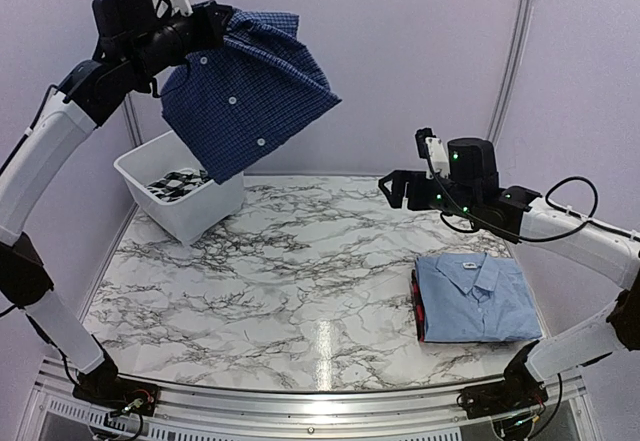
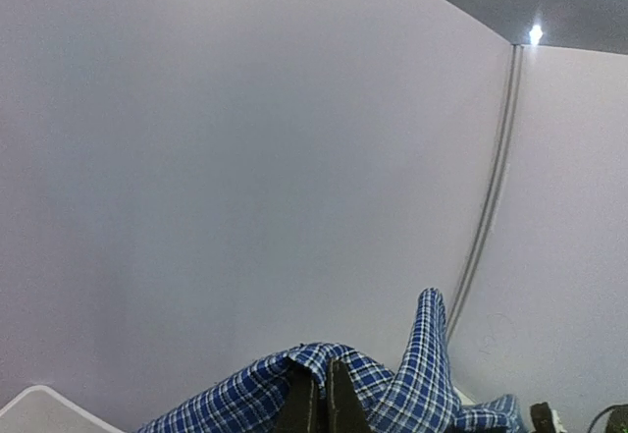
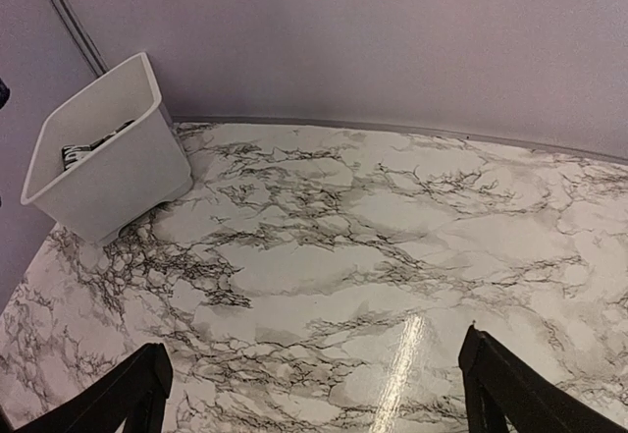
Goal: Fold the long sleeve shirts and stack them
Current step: Place the square-folded shirt at the center of the board.
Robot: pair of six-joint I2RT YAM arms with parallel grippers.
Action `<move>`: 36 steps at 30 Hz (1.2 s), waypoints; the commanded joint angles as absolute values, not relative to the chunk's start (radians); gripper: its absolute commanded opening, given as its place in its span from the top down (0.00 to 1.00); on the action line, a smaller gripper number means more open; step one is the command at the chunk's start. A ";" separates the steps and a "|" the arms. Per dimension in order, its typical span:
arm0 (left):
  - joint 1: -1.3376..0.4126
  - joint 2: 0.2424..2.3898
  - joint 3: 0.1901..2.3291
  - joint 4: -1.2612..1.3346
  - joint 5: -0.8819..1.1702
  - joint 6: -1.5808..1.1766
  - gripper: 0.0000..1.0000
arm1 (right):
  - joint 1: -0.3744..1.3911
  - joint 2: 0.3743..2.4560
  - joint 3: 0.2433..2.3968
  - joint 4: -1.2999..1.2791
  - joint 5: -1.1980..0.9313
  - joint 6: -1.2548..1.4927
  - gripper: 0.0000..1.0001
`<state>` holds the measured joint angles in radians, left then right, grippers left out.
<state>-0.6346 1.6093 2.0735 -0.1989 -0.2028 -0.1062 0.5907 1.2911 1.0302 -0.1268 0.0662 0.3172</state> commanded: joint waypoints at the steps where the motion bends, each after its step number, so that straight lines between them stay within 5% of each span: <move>1: -0.712 1.622 2.103 -0.110 -0.077 -0.135 1.00 | 0.586 1.261 1.070 -0.113 0.153 0.339 0.01; 8: -0.735 1.665 1.906 -0.086 0.044 -0.338 1.00 | 0.586 1.266 1.066 -0.175 0.254 0.360 0.01; 21: -0.719 1.492 1.002 -0.012 0.054 -0.609 1.00 | 0.691 1.434 1.072 -0.201 0.104 0.262 0.01; 26: -0.719 1.379 0.805 -0.053 -0.051 -0.692 1.00 | 0.728 1.526 1.073 -0.172 0.055 0.272 0.03; 27: -0.719 1.370 0.794 -0.083 -0.069 -0.704 0.97 | 0.735 1.547 1.076 -0.166 0.042 0.270 0.03; 28: -0.719 1.359 0.783 -0.104 -0.090 -0.714 0.80 | 0.744 1.567 1.078 -0.161 0.026 0.265 0.03; 32: -0.719 1.295 0.756 -0.129 -0.149 -0.719 0.52 | 0.775 1.655 1.101 -0.149 -0.006 0.255 0.05; 36: -0.721 1.227 0.772 -0.173 -0.205 -0.676 0.39 | 0.788 1.726 1.140 -0.113 -0.086 0.278 0.09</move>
